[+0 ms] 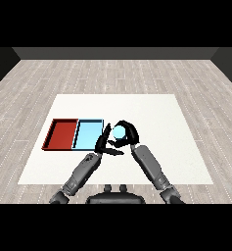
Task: Pick the blue can and put it in the blue box
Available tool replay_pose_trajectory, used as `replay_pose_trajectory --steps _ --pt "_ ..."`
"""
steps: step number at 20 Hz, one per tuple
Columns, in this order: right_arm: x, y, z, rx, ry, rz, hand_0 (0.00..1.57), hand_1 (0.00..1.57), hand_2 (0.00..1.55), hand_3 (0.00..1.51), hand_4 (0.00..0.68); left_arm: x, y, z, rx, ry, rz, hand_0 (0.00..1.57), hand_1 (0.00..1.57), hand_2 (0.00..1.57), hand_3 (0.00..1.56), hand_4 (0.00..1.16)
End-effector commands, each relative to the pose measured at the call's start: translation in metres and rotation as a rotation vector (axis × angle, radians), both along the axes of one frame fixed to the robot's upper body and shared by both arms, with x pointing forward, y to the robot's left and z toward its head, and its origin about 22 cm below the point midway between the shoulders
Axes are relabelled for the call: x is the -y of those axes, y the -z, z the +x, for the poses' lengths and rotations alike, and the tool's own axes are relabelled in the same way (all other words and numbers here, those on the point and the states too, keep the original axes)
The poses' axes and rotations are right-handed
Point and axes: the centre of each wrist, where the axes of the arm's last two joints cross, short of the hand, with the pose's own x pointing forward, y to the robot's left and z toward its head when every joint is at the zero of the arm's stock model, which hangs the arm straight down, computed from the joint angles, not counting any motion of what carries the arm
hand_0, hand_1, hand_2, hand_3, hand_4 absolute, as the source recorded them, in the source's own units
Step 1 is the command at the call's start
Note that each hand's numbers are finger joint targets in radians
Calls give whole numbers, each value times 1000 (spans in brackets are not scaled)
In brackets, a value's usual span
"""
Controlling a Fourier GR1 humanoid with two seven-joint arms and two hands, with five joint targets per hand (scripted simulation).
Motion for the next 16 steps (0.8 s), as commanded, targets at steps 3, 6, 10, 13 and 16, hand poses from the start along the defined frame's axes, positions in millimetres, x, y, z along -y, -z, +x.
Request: replay_pose_trajectory --steps 3,6,10,13,16 --pt "2 15 7 14 -6 -20 1396 1396 1431 1395 654 -16 6 15 -11 27 -17 0 0 0 0 0" --pt "-24 1 -6 25 -16 -28 1408 1408 1429 1391 651 12 2 -10 -11 30 3 0 0 0 0 0" --pt "-26 -12 -8 -3 -43 -8 1432 1432 1433 1389 620 14 2 14 -3 35 19 0 0 0 0 0" --pt "-23 -1 6 0 -40 -30 1416 1416 1443 1396 626 11 8 7 -19 35 9 0 0 0 0 0" --pt "-48 -6 -25 23 -53 -83 1391 1391 1437 1387 620 17 3 2 49 46 -26 0 0 0 0 0"
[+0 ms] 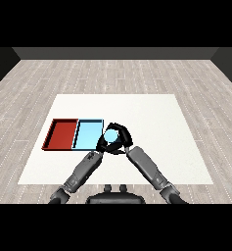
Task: Pick the blue can and put it in the blue box
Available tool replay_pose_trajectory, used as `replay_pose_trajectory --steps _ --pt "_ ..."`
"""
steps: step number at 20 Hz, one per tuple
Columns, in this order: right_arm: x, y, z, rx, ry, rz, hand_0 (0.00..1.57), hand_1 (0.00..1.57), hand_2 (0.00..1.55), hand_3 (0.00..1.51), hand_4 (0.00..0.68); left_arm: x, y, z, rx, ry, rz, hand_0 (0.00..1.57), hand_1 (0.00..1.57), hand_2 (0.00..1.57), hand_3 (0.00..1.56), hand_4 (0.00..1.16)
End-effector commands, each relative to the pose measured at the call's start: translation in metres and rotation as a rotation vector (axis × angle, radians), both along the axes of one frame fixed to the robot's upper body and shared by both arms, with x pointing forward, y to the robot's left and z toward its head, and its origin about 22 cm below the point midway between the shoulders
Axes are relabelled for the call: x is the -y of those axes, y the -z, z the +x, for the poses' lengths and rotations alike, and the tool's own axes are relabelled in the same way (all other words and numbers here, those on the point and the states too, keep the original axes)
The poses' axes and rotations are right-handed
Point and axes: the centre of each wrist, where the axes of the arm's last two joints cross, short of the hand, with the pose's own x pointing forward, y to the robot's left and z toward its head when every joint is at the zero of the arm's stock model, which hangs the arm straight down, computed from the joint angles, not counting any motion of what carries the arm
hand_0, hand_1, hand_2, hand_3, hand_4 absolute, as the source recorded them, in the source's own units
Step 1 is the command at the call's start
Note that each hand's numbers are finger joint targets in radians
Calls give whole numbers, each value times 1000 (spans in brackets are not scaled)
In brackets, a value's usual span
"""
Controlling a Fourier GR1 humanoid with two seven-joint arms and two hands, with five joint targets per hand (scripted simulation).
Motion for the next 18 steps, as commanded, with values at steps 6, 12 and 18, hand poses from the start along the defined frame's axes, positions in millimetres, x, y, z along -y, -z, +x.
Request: replay_pose_trajectory --steps 6,12,18 --pt "-27 -3 -1 13 -53 -8 1421 1421 1445 1389 604 0 -6 3 60 -122 235 412 412 563 294 571" --pt "-26 6 -8 31 -74 -31 1453 1453 1464 1397 599 15 -3 12 154 -94 450 210 210 304 0 298" --pt "-27 26 -10 0 -89 -1 1442 1442 1451 1396 611 19 -15 1 94 -181 185 1014 1014 1040 899 696"
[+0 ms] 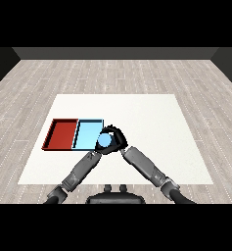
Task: Pick the blue can and put it in the blue box
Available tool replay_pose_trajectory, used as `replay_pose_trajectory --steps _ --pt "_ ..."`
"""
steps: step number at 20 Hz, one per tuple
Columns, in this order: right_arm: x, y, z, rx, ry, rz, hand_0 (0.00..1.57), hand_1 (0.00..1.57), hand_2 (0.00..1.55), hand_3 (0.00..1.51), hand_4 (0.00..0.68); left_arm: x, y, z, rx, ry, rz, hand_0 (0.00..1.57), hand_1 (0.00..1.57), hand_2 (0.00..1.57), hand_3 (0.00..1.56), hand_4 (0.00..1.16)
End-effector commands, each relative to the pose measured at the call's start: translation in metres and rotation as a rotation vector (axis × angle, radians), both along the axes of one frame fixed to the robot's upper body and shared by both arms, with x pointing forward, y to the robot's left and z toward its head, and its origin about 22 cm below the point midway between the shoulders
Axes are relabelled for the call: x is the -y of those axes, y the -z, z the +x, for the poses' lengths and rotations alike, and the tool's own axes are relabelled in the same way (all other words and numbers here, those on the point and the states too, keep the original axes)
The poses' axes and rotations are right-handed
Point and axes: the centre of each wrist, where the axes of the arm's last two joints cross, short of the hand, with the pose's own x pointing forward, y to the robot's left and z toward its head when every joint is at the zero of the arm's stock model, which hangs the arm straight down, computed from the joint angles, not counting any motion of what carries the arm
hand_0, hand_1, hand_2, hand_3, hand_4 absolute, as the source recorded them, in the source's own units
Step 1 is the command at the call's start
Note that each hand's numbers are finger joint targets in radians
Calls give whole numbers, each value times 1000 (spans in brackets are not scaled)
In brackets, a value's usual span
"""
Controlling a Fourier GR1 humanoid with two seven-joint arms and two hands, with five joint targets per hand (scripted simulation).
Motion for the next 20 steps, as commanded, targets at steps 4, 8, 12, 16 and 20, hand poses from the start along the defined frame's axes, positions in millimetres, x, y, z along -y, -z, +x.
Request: replay_pose_trajectory --steps 4,8,12,16,20 --pt "-12 -6 7 -56 -46 27 1438 1438 1454 1393 600 29 -4 -5 22 -6 -66 732 732 822 636 671" --pt "1 -11 -4 -53 -42 50 1432 1432 1451 1392 588 21 -5 -3 -2 -16 -67 831 831 881 738 666" --pt "8 -16 -7 -60 -25 64 1405 1405 1451 1396 552 21 -12 4 -93 -28 -165 1481 1481 1457 1368 601" --pt "2 -16 -14 -128 -46 143 1091 1091 1121 798 0 5 7 7 -104 -18 -160 1571 1571 1544 1473 765" --pt "8 -8 -1 -117 -20 107 0 0 0 0 0 10 2 3 -97 -17 -169 1571 1571 1516 1448 1097"
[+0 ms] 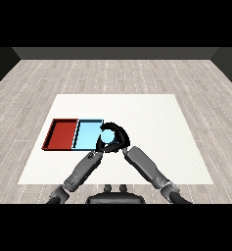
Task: Pick the blue can and put it in the blue box
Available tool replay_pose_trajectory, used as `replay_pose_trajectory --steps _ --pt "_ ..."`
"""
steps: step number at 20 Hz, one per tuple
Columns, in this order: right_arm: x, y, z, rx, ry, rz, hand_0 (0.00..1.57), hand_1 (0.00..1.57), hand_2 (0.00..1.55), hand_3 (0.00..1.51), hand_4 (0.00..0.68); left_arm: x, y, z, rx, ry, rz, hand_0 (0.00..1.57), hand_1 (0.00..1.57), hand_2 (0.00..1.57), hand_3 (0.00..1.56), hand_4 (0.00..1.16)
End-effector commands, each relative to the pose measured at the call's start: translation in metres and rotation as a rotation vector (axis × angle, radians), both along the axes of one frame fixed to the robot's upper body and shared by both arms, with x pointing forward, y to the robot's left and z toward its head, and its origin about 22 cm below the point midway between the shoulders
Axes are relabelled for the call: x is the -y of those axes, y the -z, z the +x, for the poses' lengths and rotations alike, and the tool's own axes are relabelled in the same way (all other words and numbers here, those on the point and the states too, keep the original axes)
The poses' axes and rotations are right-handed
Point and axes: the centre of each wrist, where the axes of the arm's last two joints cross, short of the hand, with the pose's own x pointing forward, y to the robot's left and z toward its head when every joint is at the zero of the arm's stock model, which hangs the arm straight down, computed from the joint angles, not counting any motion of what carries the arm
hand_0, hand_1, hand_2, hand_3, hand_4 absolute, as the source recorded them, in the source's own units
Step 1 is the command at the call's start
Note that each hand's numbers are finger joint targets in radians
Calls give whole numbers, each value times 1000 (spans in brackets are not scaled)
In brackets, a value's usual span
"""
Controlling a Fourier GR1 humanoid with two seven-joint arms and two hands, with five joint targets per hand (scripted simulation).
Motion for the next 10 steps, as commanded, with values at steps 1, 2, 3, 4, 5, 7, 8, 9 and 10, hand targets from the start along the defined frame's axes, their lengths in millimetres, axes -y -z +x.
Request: replay_pose_trajectory --steps 1,2,3,4,5,7,8,9,10 --pt "-2 1 -1 -17 -5 7 0 0 0 0 0 5 -1 4 -16 -3 -15 1571 1571 1516 1448 1097" --pt "-2 1 -1 -17 -4 7 0 0 0 0 0 -2 0 15 -17 -10 -16 1571 1571 1516 1448 1097" --pt "-8 -10 0 -16 -3 7 0 0 0 0 0 -2 1 3 -3 -18 -27 1571 1571 1516 1448 1097" --pt "5 7 0 -12 4 3 0 0 0 0 0 -9 2 25 11 -10 -22 1571 1571 1520 1454 1121" --pt "6 -13 4 10 -2 16 0 0 0 0 0 0 -3 6 2 1 -6 1571 1571 1543 1476 1134" --pt "-1 -5 -15 -6 -19 15 0 0 0 0 0 -8 0 6 -24 -1 -6 1571 1571 1549 1480 1137" --pt "14 22 -4 -3 -3 23 0 0 0 0 0 -6 5 8 7 -21 9 1571 1571 1558 1487 1136" --pt "12 -9 -10 -8 0 0 0 0 0 0 0 -11 -2 -11 -7 -26 30 1571 1571 1565 1492 1141" --pt "13 -14 0 -20 25 19 0 0 0 0 0 0 -7 -3 21 -37 39 1571 1571 1571 1498 1137"
